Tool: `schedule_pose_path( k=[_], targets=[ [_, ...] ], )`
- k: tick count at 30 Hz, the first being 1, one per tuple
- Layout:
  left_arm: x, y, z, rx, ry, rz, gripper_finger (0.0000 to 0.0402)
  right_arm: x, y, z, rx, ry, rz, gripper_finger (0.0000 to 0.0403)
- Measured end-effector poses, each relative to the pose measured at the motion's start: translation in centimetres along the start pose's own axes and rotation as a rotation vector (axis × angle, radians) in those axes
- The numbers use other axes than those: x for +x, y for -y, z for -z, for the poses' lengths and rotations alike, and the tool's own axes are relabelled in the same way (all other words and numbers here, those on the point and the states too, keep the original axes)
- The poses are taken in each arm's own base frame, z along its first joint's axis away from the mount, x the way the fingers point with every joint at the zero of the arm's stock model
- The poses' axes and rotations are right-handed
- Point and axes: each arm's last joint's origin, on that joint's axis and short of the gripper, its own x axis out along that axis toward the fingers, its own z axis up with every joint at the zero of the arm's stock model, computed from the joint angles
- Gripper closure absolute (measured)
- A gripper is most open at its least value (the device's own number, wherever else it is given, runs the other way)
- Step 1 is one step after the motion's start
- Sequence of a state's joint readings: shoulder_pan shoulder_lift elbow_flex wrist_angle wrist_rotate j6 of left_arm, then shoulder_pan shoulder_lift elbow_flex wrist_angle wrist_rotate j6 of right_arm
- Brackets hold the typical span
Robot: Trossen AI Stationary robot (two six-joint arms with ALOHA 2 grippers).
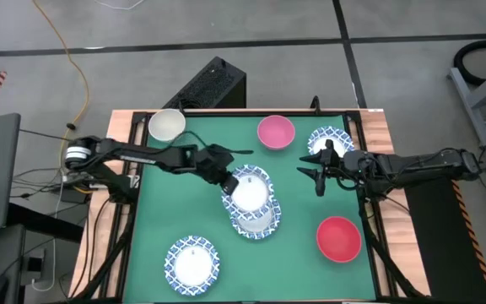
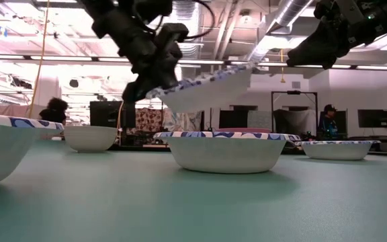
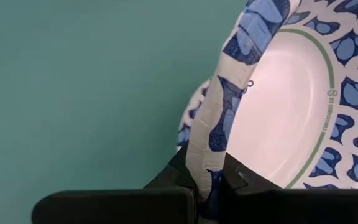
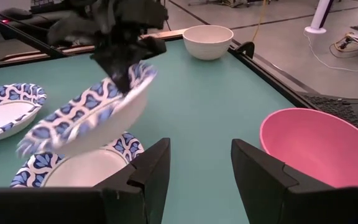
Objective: Nest bowls inside each other
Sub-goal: Stack the white with blue patterned bowl on top of the white with blue patterned bowl
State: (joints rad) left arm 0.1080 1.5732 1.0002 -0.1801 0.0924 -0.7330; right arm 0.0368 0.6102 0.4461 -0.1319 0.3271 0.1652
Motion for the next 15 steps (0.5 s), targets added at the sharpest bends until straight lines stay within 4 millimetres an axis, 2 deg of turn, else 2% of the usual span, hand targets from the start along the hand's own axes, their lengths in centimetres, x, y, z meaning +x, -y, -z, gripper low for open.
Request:
schedule_pose_path(
  k=[10,15],
  targets=[
    [4.0,0.9,0.3,0.084,-0.167,-0.042,0.0401,0.0,0.0,0.0,0.001,-0.004,0.001,0.0211],
    [4.6,0.8,0.4,0.101,-0.193,-0.048,0.0401,0.0,0.0,0.1,0.002,-0.006,0.001,0.0211]
  ],
)
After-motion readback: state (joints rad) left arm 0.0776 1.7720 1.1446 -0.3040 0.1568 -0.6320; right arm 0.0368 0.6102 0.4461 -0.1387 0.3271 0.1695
